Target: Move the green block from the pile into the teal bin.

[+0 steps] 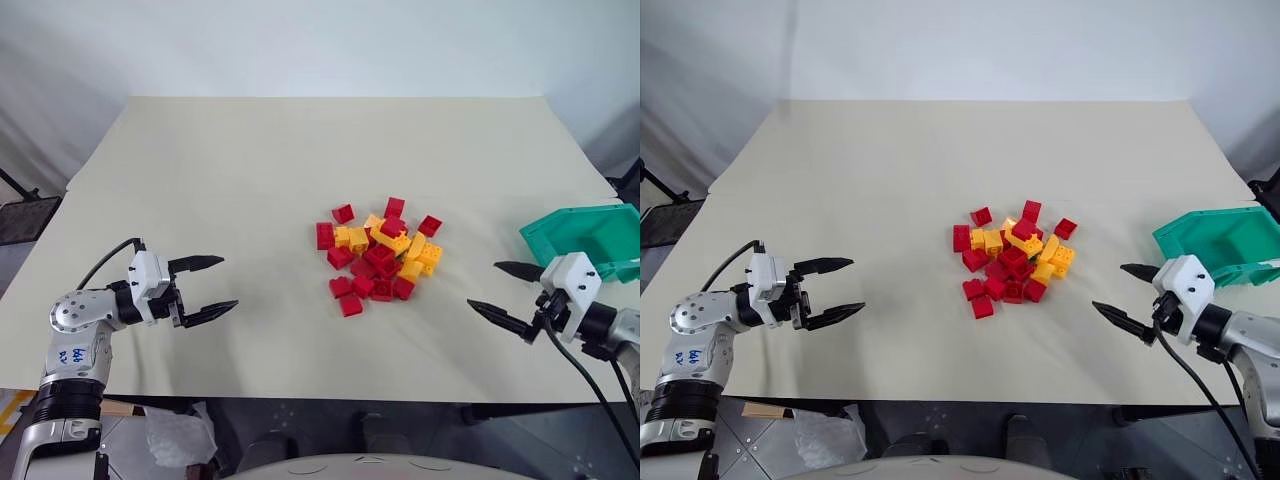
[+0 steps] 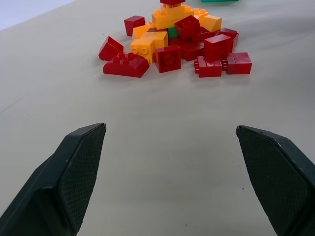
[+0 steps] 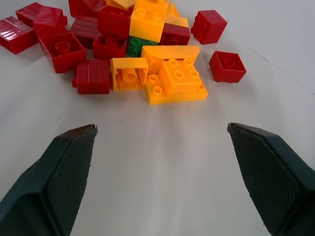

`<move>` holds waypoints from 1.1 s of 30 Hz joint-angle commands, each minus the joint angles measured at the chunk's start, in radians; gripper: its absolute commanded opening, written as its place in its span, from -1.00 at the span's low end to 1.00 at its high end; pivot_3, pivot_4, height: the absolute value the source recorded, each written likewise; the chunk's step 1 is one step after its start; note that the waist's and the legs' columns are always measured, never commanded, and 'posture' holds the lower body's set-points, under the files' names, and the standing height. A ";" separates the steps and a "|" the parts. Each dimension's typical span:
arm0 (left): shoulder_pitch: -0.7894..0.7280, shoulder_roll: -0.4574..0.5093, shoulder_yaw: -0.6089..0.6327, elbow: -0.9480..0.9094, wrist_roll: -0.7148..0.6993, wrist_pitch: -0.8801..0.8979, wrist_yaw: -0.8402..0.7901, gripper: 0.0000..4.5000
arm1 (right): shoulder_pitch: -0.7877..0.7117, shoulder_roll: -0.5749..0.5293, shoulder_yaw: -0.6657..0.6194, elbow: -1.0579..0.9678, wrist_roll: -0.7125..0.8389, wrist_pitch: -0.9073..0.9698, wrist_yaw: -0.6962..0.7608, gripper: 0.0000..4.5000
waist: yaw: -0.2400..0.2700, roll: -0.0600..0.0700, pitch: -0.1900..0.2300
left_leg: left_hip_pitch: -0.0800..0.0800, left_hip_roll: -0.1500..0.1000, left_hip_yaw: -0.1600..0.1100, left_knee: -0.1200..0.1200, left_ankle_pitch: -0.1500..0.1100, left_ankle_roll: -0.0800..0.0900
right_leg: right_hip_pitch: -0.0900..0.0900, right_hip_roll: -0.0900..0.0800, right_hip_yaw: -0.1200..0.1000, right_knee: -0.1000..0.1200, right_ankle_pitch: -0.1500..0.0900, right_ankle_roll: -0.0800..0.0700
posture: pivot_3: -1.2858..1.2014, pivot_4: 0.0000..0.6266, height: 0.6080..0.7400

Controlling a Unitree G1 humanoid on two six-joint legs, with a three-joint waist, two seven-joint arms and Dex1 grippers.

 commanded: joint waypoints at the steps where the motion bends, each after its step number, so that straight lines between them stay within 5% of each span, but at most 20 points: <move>1: -0.016 0.011 0.014 -0.001 -0.026 0.015 -0.018 1.00 | -0.007 -0.011 -0.013 -0.032 0.007 -0.003 -0.012 0.98 | 0.000 0.000 0.000 | 0.000 0.000 0.000 0.000 0.000 0.000 | 0.000 0.000 0.000 0.000 0.000 0.000 | 0.03 -0.52 1.00; 14: -0.038 0.002 0.006 -0.069 -0.011 0.132 0.090 1.00 | -0.015 -0.073 0.027 -0.114 -0.033 0.190 -0.105 0.98 | 0.000 0.000 0.000 | 0.000 0.000 0.000 0.001 0.000 0.000 | 0.000 0.000 0.000 0.001 0.000 0.000 | 0.03 -0.52 1.00; 21: -0.076 -0.014 -0.022 -0.066 -0.018 0.125 0.060 1.00 | 0.029 -0.010 -0.017 -0.354 0.111 0.313 -0.159 0.14 | 0.001 0.000 0.000 | 0.000 0.000 -0.001 0.001 0.000 0.000 | 0.000 0.000 0.000 0.001 0.000 0.000 | 0.03 -0.52 1.00; 28: -0.122 -0.048 -0.021 -0.040 -0.041 0.080 -0.007 1.00 | -0.073 0.093 0.129 -0.541 0.166 0.514 -0.358 -0.90 | -0.001 -0.002 0.000 | -0.001 0.000 -0.002 0.002 0.000 -0.001 | 0.000 0.000 0.000 0.000 0.000 0.000 | 0.03 -0.52 1.00; 33: -0.152 -0.070 -0.041 -0.026 -0.030 0.051 -0.043 1.00 | -0.191 0.179 0.262 -0.553 0.161 0.602 -0.450 -0.98 | -0.001 -0.002 0.000 | -0.001 0.000 -0.002 0.003 -0.001 -0.001 | 0.000 0.000 -0.001 -0.001 0.000 0.000 | 0.03 -0.52 1.00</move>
